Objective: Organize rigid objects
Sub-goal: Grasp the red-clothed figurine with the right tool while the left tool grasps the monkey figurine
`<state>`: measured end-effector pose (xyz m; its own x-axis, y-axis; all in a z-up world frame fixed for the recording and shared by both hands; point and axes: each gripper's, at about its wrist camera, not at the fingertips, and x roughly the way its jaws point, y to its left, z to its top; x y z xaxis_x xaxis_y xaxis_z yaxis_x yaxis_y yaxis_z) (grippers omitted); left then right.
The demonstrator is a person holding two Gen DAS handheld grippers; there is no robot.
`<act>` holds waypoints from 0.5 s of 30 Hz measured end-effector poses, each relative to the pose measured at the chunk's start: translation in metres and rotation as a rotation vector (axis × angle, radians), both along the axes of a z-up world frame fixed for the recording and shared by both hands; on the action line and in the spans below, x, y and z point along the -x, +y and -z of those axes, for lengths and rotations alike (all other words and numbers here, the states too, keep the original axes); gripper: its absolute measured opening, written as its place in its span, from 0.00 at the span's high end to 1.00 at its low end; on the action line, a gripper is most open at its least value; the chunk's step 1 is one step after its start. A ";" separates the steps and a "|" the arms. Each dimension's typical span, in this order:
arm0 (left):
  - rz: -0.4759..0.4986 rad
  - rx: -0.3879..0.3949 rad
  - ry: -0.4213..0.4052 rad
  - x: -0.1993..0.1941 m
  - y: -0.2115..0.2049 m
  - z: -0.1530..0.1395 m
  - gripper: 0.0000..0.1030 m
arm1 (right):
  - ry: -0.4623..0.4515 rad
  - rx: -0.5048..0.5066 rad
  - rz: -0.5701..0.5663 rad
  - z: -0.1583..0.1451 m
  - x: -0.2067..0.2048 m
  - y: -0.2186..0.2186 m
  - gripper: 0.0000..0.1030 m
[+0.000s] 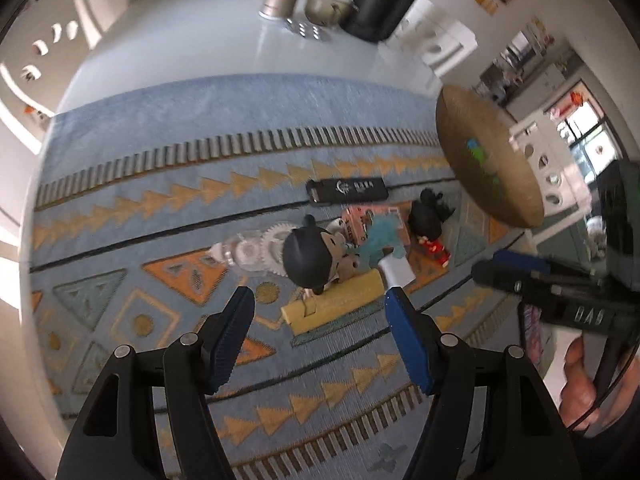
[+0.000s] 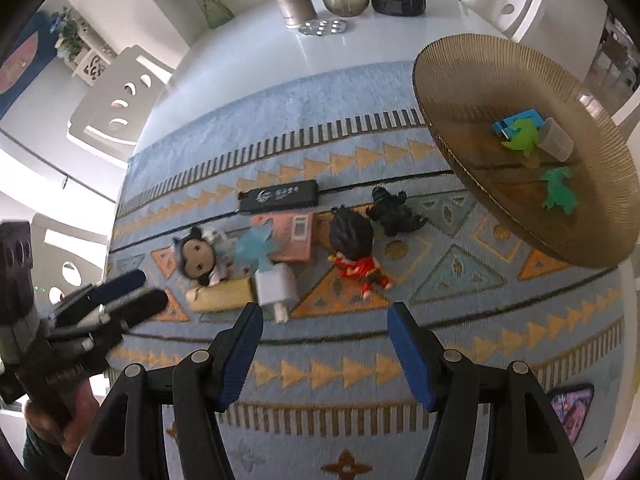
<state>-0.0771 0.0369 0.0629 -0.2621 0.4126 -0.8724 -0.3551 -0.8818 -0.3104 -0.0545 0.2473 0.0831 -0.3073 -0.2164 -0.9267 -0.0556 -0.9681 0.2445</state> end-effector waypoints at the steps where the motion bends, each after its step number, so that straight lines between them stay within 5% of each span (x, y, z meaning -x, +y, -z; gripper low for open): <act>1: 0.011 0.014 0.002 0.002 0.004 0.004 0.37 | -0.003 0.008 0.008 0.002 0.003 0.003 0.38; 15: 0.023 0.012 -0.018 0.022 0.013 0.024 0.43 | -0.031 -0.024 -0.020 0.035 0.039 0.005 0.40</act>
